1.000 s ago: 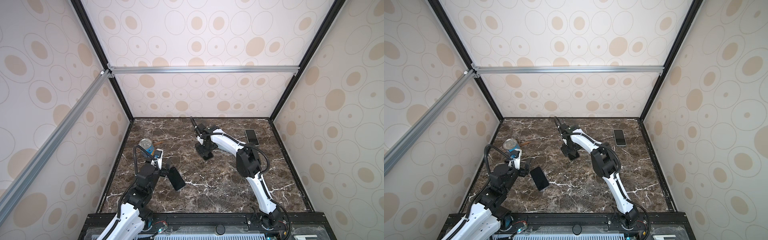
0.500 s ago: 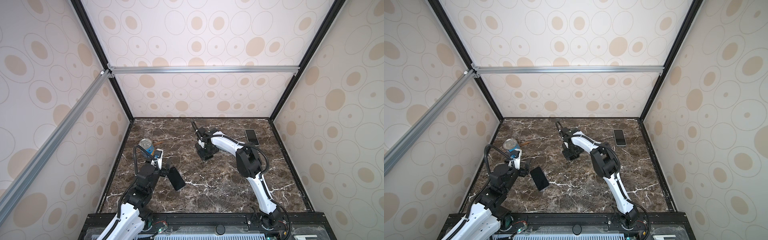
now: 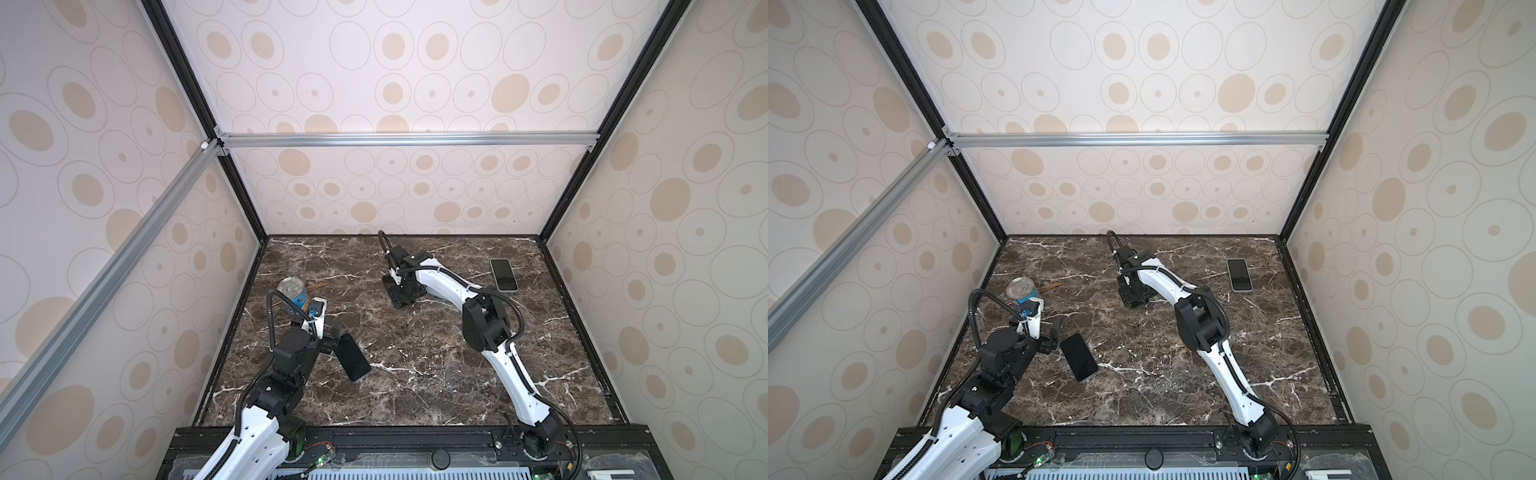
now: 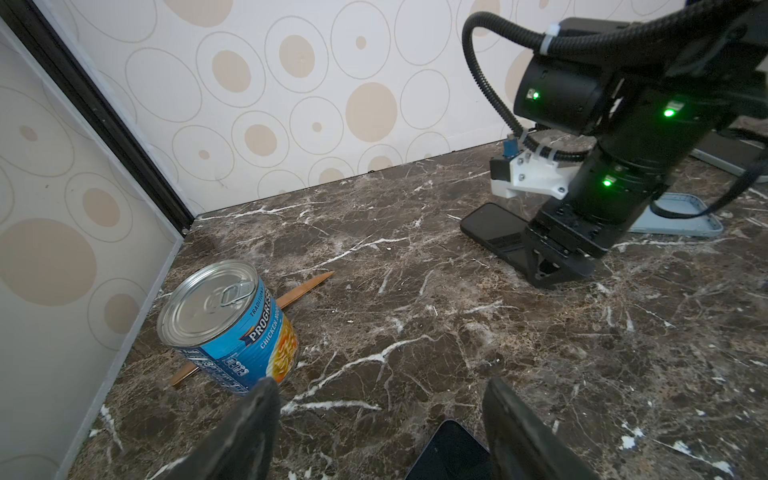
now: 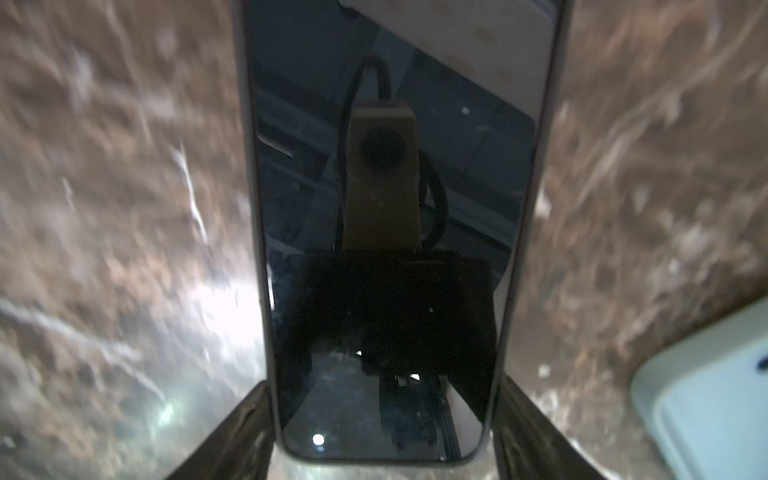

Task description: Put the phone into the phone case

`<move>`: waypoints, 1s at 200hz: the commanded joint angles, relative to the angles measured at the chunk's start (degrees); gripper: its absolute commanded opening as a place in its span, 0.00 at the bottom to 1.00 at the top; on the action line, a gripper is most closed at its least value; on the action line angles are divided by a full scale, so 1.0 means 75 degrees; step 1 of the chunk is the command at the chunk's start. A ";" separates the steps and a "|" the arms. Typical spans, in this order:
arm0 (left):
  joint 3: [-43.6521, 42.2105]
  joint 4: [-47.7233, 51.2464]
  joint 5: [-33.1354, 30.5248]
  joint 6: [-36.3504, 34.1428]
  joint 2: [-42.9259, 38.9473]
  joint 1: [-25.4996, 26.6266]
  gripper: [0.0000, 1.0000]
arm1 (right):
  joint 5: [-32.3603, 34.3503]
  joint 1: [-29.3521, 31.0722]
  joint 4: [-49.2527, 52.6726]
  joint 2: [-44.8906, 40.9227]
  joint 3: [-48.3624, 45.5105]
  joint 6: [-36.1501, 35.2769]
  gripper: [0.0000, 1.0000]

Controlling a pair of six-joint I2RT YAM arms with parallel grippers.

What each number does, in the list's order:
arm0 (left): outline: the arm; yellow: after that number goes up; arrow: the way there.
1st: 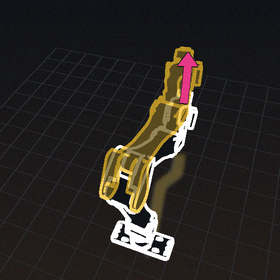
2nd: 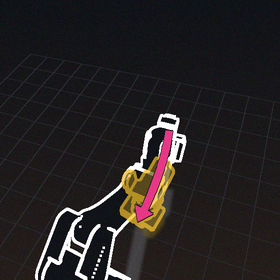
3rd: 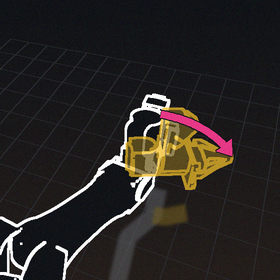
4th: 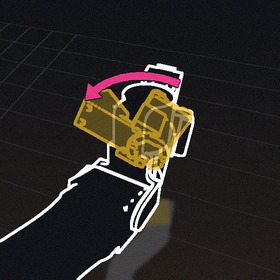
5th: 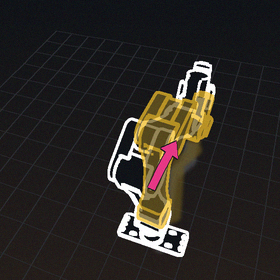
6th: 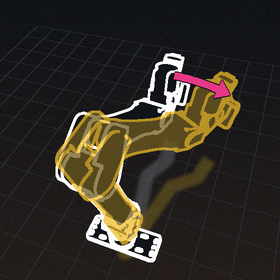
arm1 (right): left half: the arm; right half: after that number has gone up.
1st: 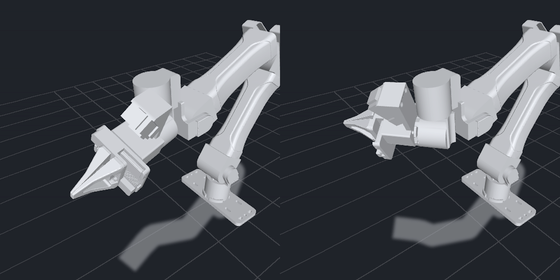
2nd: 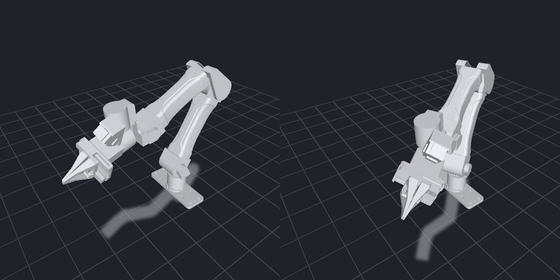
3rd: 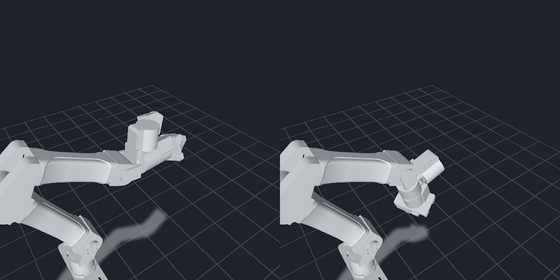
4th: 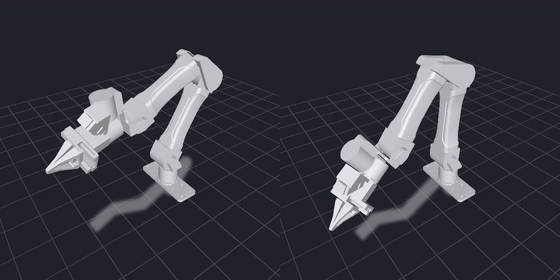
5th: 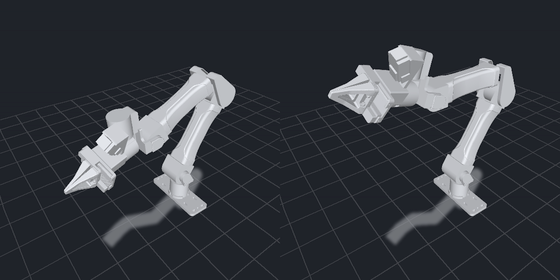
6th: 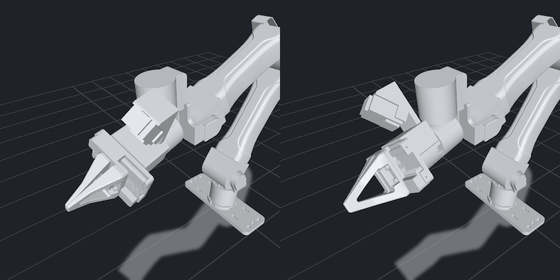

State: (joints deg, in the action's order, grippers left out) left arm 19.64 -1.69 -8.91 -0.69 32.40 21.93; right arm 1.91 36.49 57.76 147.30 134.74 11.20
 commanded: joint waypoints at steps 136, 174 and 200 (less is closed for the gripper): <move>0.0088 -0.0085 -0.0138 -0.0119 -0.0018 -0.0018 0.76 | -0.0314 -0.0067 -0.1678 -0.1098 0.0418 0.0154 0.99; 0.0104 -0.0137 0.0167 -0.0110 0.0146 -0.0027 0.76 | -0.0392 -0.0423 -0.2298 -0.3046 -0.1995 -0.0099 0.98; 0.0507 -0.0175 0.0908 0.0202 0.0816 -0.0020 0.75 | -0.0721 -0.1102 -0.2711 -0.4073 -0.3656 -0.0077 0.90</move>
State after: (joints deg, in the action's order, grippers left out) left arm 19.79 -1.83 -7.31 -0.56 34.74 21.93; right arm -1.61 33.34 40.18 120.95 116.44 11.25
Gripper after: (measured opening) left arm 0.754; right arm 0.931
